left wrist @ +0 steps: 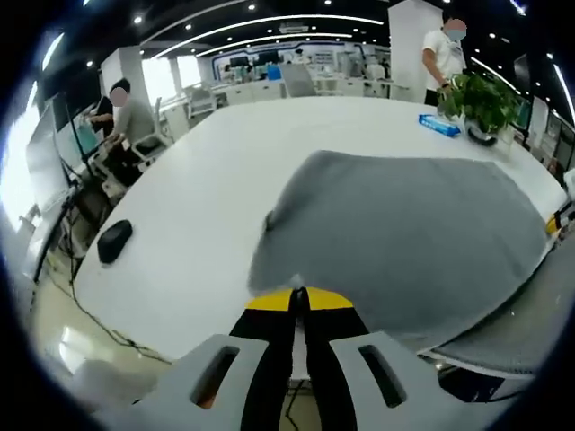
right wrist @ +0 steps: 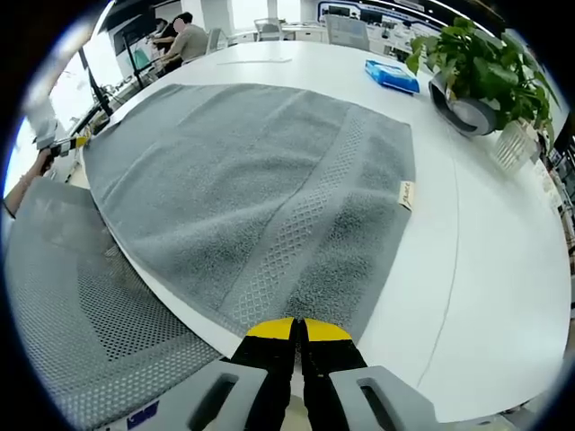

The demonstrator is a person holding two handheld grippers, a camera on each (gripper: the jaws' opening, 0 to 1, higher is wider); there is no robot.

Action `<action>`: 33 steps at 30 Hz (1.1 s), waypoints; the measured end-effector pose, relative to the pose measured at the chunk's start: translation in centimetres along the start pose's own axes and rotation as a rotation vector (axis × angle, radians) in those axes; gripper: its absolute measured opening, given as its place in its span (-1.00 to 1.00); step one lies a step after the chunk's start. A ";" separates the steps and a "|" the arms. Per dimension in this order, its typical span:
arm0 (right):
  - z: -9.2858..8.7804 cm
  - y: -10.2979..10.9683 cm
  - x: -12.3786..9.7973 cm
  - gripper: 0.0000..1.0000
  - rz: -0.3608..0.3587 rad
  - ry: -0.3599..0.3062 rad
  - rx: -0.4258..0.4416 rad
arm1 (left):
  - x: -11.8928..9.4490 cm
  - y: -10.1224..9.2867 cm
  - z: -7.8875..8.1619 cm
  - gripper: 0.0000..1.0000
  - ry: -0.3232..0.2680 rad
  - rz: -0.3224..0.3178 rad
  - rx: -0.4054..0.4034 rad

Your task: Open the folded towel by lifting each exposed corner and separating the folded layers until the towel lies flat within the target outline without major curled edges

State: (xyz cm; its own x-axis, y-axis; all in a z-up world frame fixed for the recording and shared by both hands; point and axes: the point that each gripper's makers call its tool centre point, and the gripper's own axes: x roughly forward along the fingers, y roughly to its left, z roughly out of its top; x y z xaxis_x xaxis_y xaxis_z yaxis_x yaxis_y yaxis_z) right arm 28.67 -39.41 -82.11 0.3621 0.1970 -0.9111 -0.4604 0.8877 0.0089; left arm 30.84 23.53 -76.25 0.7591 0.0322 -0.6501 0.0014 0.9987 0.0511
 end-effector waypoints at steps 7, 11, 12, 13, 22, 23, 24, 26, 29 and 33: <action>-0.2 -0.2 -0.1 -1.00 0.001 0.008 0.007 | 0.2 1.4 -2.4 -0.96 0.038 0.011 -0.066; -0.3 -0.2 -0.1 -1.00 -0.004 0.006 0.011 | 0.7 1.5 -3.6 -0.95 0.067 0.009 -0.067; -0.4 -0.1 -0.2 -1.00 -0.008 0.004 0.012 | 0.7 1.5 -3.8 -0.95 0.073 0.010 -0.068; -0.4 -0.1 -0.2 -1.00 -0.010 0.004 0.011 | 0.8 1.4 -4.1 -0.95 0.071 0.012 -0.074; -0.8 0.0 -0.4 -1.00 -0.029 -0.016 0.020 | 0.8 1.5 -5.0 -0.94 0.068 0.029 -0.060; -0.8 0.0 -0.4 -1.00 -0.031 -0.018 0.020 | 0.8 1.5 -5.0 -0.93 0.065 0.031 -0.051; -0.8 0.0 -0.4 -1.00 -0.036 -0.022 0.019 | 0.8 1.4 -5.0 -0.93 0.064 0.035 -0.036; -0.8 0.1 -0.4 -1.00 -0.042 -0.029 0.013 | 0.8 1.3 -5.0 -0.92 0.063 0.037 -0.001; -0.7 0.0 -0.5 -1.00 -0.046 -0.045 0.023 | 0.6 1.3 -4.9 -0.87 0.074 0.028 -0.009; 1.0 -0.3 -1.2 -0.86 -0.097 -0.144 0.050 | -0.1 1.7 -4.2 -0.72 0.065 0.012 -0.065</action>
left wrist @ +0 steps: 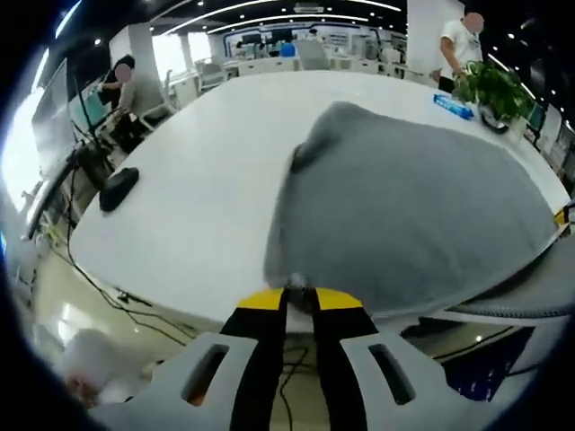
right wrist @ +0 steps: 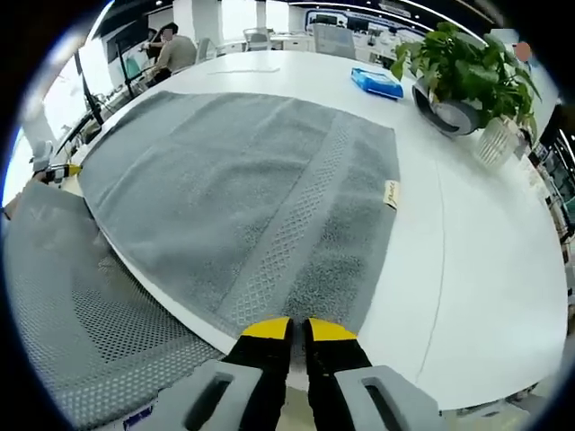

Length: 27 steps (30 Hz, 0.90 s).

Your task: Open the folded towel by lifting each exposed corner and separating the folded layers until the towel lies flat within the target outline without major curled edges

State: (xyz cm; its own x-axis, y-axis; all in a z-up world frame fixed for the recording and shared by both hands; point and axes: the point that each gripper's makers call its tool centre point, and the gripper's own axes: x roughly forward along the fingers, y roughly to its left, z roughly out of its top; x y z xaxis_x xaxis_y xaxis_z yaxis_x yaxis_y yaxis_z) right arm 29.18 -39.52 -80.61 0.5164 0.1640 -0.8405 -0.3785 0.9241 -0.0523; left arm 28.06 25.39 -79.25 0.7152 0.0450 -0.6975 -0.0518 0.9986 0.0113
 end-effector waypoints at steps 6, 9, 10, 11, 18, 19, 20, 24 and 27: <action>3.7 1.0 -0.6 -0.87 -0.007 -0.096 -0.019 | -1.5 1.4 1.9 -0.66 -0.049 0.024 -0.014; 5.8 3.1 0.0 -0.87 0.023 -0.117 -0.050 | -1.3 1.7 3.5 -0.66 -0.078 0.025 -0.024; 6.2 3.7 0.3 -0.87 0.035 -0.118 -0.057 | -1.0 1.7 4.2 -0.66 -0.088 0.021 -0.026; 6.7 4.6 0.6 -0.87 0.046 -0.117 -0.069 | -0.8 1.6 4.5 -0.66 -0.089 0.020 -0.027; 7.5 7.2 2.1 -0.89 0.031 -0.044 -0.261 | 3.1 -0.1 10.2 -0.68 -0.132 -0.035 0.040; 7.5 7.8 2.1 -0.89 0.057 -0.053 -0.256 | 3.6 -0.4 10.8 -0.68 -0.136 -0.046 0.045; 7.4 8.7 2.2 -0.89 0.111 -0.053 -0.209 | 4.6 -1.0 11.8 -0.68 -0.138 -0.060 0.050; 7.4 8.6 2.6 -0.89 0.090 -0.031 -0.187 | 7.6 -2.4 14.2 -0.68 -0.143 -0.102 0.065; 7.8 9.5 2.8 -0.89 0.102 -0.042 -0.138 | 9.8 -3.5 15.5 -0.68 -0.133 -0.131 0.085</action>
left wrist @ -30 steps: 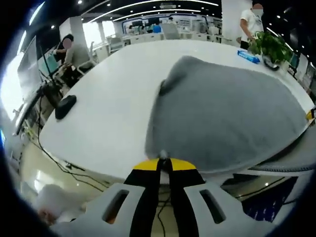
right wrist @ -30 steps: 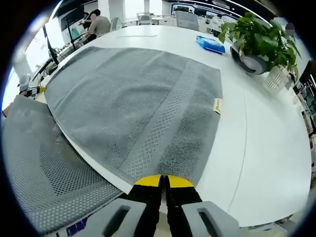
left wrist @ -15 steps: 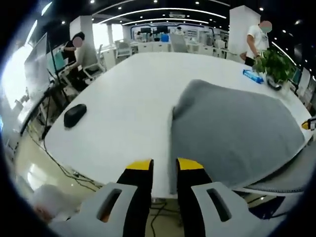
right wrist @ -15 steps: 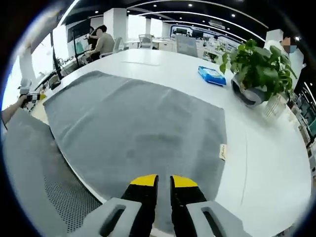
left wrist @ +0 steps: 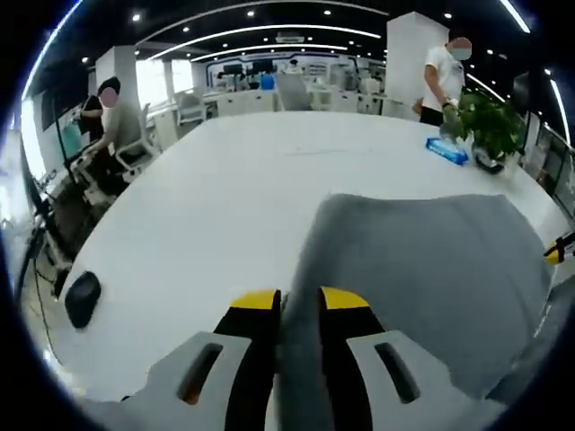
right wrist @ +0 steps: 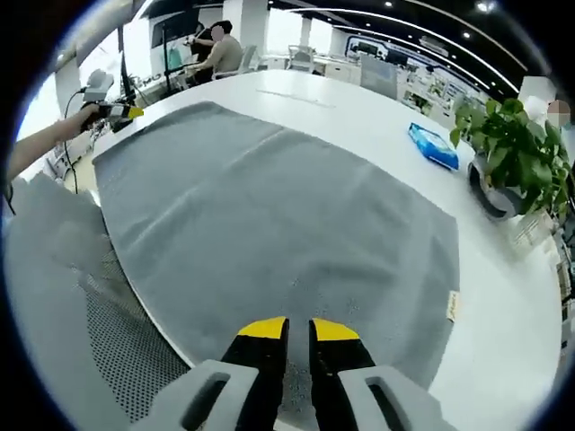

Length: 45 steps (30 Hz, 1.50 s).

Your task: Open the folded towel by lifting each exposed corner and separating the folded layers until the towel lies flat within the target outline without major curled edges

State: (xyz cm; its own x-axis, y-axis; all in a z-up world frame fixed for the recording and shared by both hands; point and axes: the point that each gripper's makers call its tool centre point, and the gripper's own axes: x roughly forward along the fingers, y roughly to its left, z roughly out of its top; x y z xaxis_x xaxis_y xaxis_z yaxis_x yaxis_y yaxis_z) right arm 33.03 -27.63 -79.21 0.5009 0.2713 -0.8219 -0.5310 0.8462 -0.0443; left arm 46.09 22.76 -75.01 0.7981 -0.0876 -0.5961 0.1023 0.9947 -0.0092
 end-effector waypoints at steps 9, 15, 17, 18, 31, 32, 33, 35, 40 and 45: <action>-0.1 3.0 0.9 -0.89 0.014 0.008 0.058 | 6.1 -0.9 0.7 -0.69 0.065 -0.042 0.025; -0.4 2.9 1.0 -0.89 0.002 0.023 0.052 | 7.1 -1.2 0.1 -0.92 0.094 -0.051 0.065; -0.5 2.7 0.9 -0.89 -0.001 0.024 0.067 | 6.9 -1.5 0.1 -0.94 0.091 -0.055 0.082; -0.5 2.7 0.9 -0.89 -0.002 0.024 0.067 | 6.8 -1.6 0.1 -0.95 0.085 -0.058 0.099; -0.7 3.2 1.3 -0.90 0.017 0.040 0.040 | 1.2 -7.6 2.5 -0.97 -0.111 -0.163 0.224; -0.7 3.4 1.4 -0.90 0.020 0.040 0.036 | 0.8 -8.4 2.4 -0.97 -0.117 -0.174 0.260; -0.7 3.4 1.4 -0.90 0.021 0.041 0.031 | 0.6 -9.0 2.3 -0.97 -0.120 -0.177 0.274; -0.8 3.5 1.4 -0.90 0.025 0.043 0.026 | 0.0 -10.5 2.1 -0.97 -0.133 -0.190 0.338; -0.8 3.7 1.5 -0.90 0.035 0.045 0.018 | -0.7 -14.0 0.4 -0.97 -0.128 -0.227 0.488; -0.8 3.9 1.6 -0.90 0.042 0.044 0.012 | -0.6 -16.8 -2.3 -0.97 -0.089 -0.254 0.614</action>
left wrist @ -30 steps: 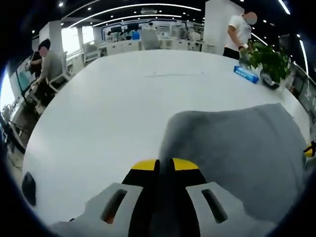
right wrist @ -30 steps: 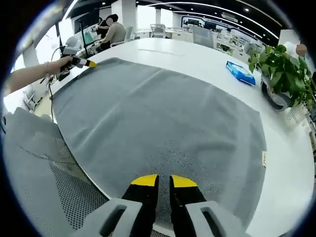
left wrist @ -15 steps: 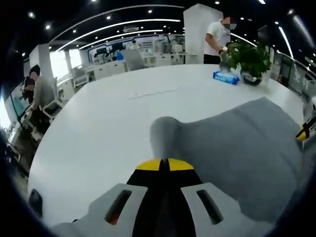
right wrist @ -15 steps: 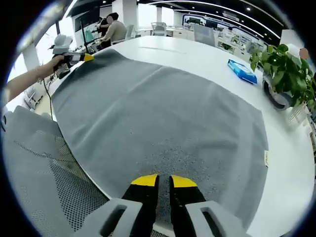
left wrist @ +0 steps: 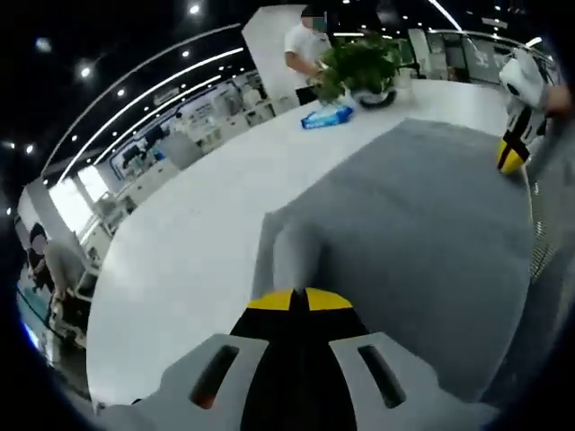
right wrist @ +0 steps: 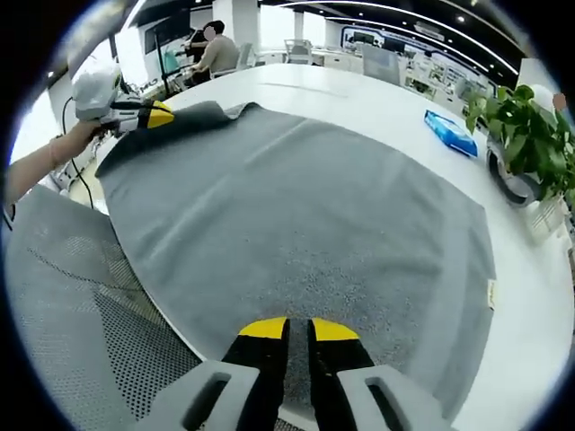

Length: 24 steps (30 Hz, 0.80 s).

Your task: Open the folded towel by lifting each exposed corner and separating the folded layers until the towel lies flat within the target outline without major curled edges

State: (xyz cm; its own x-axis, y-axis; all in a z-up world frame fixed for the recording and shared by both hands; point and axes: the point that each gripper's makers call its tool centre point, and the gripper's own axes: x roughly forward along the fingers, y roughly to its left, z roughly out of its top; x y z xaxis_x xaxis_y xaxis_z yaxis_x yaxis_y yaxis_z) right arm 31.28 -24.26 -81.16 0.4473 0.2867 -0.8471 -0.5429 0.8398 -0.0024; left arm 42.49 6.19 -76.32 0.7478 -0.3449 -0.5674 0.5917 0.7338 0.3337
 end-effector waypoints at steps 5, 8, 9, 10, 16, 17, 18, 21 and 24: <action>0.0 0.1 0.1 -0.90 0.006 0.001 -0.003 | 0.9 -2.8 -2.2 -0.96 0.062 -0.058 0.098; 0.0 0.1 0.1 -0.90 0.008 0.000 -0.003 | 1.4 -4.0 -3.6 -0.93 0.101 -0.097 0.092; 0.0 0.2 0.1 -0.90 0.009 0.000 -0.003 | 1.5 -4.1 -3.8 -0.92 0.099 -0.098 0.075; 0.0 0.2 0.1 -0.90 0.010 0.001 -0.002 | 1.5 -3.7 -3.2 -0.92 0.058 -0.077 0.053; 0.0 0.2 0.2 -0.90 0.014 -0.002 0.005 | 1.4 -3.5 -3.4 -0.88 0.052 -0.116 -0.116; 0.0 0.3 0.3 -0.90 0.014 0.000 0.005 | 1.4 -3.5 -3.4 -0.85 0.054 -0.120 -0.123; 0.0 0.3 0.3 -0.90 0.015 0.001 0.006 | 1.2 -3.7 -3.2 -0.82 0.060 -0.128 -0.140; 0.0 0.2 0.3 -0.90 0.015 -0.002 0.014 | 0.8 -3.4 -1.8 -0.72 0.024 -0.129 -0.212; -0.2 0.2 0.3 -0.90 0.017 0.004 0.020 | 0.5 -2.1 -0.1 -0.72 -0.031 -0.108 -0.226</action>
State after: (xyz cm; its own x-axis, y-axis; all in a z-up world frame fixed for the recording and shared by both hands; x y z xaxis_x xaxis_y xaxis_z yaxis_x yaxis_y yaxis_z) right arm 31.18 -24.04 -81.54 0.4353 0.2993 -0.8491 -0.5364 0.8437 0.0223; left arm 41.58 4.56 -77.40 0.6952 -0.4436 -0.5656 0.5885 0.8031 0.0934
